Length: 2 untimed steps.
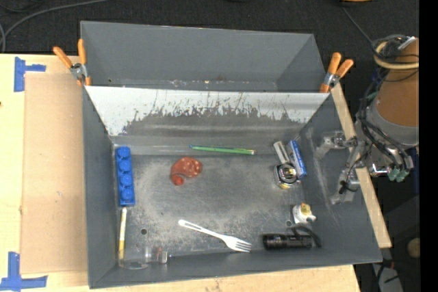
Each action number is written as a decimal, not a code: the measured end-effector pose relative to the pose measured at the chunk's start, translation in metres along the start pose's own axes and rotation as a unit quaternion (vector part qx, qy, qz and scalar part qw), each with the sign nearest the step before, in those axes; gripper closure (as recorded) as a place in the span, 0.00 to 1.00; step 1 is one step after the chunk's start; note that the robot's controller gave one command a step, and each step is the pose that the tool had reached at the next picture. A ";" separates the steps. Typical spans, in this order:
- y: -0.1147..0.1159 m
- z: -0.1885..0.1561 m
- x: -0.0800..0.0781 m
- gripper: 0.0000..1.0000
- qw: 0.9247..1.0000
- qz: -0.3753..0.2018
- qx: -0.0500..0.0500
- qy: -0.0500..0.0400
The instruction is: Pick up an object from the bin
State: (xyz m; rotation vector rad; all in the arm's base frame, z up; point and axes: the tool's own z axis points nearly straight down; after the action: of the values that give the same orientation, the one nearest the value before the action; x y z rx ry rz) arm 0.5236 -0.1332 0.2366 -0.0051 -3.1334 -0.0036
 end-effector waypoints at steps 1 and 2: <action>0.001 -0.004 -0.002 0.00 1.000 -0.003 0.001 -0.004; -0.006 0.060 0.007 0.00 0.994 -0.105 0.001 -0.004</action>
Offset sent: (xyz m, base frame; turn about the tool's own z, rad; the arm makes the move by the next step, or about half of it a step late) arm -0.0222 -0.0181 -0.1666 -0.5520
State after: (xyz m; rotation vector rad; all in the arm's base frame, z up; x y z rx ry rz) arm 0.5164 -0.1391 0.1766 0.3257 -3.1242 -0.0019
